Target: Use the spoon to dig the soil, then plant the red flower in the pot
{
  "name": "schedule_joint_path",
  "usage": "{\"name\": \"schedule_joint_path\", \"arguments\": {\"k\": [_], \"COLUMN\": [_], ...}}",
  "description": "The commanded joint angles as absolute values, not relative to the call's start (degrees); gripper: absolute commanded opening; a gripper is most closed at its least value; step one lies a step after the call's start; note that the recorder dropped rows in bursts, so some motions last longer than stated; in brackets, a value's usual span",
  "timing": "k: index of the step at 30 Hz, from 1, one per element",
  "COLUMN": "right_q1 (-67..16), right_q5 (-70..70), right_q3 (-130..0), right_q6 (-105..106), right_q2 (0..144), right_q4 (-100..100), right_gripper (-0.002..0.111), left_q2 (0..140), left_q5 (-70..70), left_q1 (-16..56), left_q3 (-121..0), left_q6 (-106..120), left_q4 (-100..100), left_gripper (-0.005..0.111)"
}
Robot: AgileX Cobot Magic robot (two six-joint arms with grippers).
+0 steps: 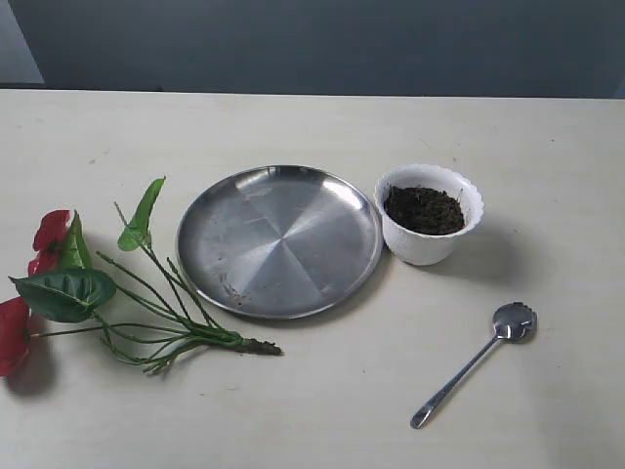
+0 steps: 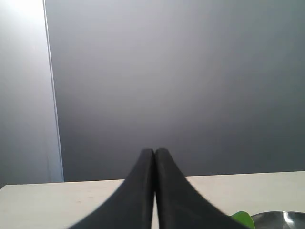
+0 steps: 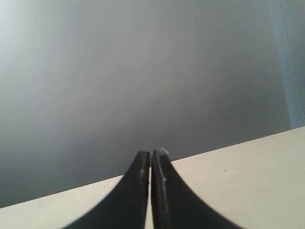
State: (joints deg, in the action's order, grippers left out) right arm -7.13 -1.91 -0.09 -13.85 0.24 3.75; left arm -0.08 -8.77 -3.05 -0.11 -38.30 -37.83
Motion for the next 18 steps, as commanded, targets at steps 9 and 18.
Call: {"name": "schedule_joint_path", "arguments": {"k": [9, 18], "right_q1": [-6.8, -6.8], "right_q5": [-10.9, -19.8], "right_q3": [0.0, 0.0], "right_q6": [-21.6, -46.3], "right_q2": [0.0, 0.0], "right_q4": [20.3, 22.7], "right_gripper": [0.003, 0.003], "left_q2": [0.0, 0.0], "left_q5": [-8.9, -8.9], "left_q1": [-2.6, -2.6], "left_q3": [0.0, 0.0], "left_q6": [-38.4, -38.4], "left_q4": [-37.8, -37.8], "left_gripper": [0.0, 0.0]}}
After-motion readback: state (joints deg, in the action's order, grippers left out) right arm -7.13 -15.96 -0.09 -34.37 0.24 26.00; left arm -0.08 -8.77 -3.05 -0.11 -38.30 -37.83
